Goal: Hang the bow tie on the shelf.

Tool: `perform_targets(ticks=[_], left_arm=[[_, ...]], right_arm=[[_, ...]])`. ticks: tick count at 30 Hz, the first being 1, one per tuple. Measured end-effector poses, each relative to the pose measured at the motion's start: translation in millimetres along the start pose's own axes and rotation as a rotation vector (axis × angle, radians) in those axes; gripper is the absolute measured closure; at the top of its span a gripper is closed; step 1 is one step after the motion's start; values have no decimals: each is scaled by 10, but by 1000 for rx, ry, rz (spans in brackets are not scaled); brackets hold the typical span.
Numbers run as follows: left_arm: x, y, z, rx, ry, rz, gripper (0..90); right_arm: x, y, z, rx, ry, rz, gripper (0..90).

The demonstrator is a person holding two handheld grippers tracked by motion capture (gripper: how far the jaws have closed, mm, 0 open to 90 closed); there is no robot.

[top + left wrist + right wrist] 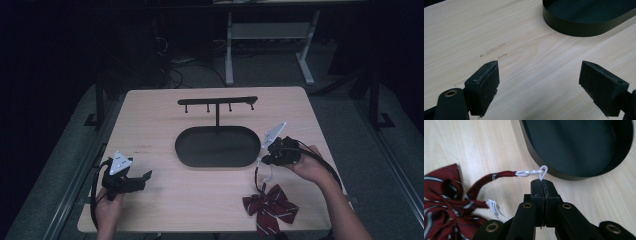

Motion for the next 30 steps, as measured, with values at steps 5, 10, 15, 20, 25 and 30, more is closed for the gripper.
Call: perform_targets(ticks=[5,10,15,20,25,30], left_arm=[[5,-3,3,-6,-1,4,163],[-2,-4,2,-2,-2,3,163],[-3,-3,2,-11,-5,4,163],[-8,5,-4,-4,-5,-5,163],[-7,6,-6,-5,-3,-8,163],[-9,6,-6,-4,-4,-3,163]], right_arm=[[102,76,35,15,-9,-22,884],[205,177,83,44,-14,-42,884],[297,280,132,69,-18,-54,885],[396,364,167,91,-36,-59,885],[467,436,181,106,-41,-74,885],[532,505,190,118,-40,-85,885]])
Point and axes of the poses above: each handheld gripper's, and its own axes: x roughly backward along the jaws, y roughly out of its top, z roughly to its left, the point moved 7 cm from there along -x, roughly forward along the jaws, and after that the axes turned 3 degrees about -x, right-handed, at the moved point
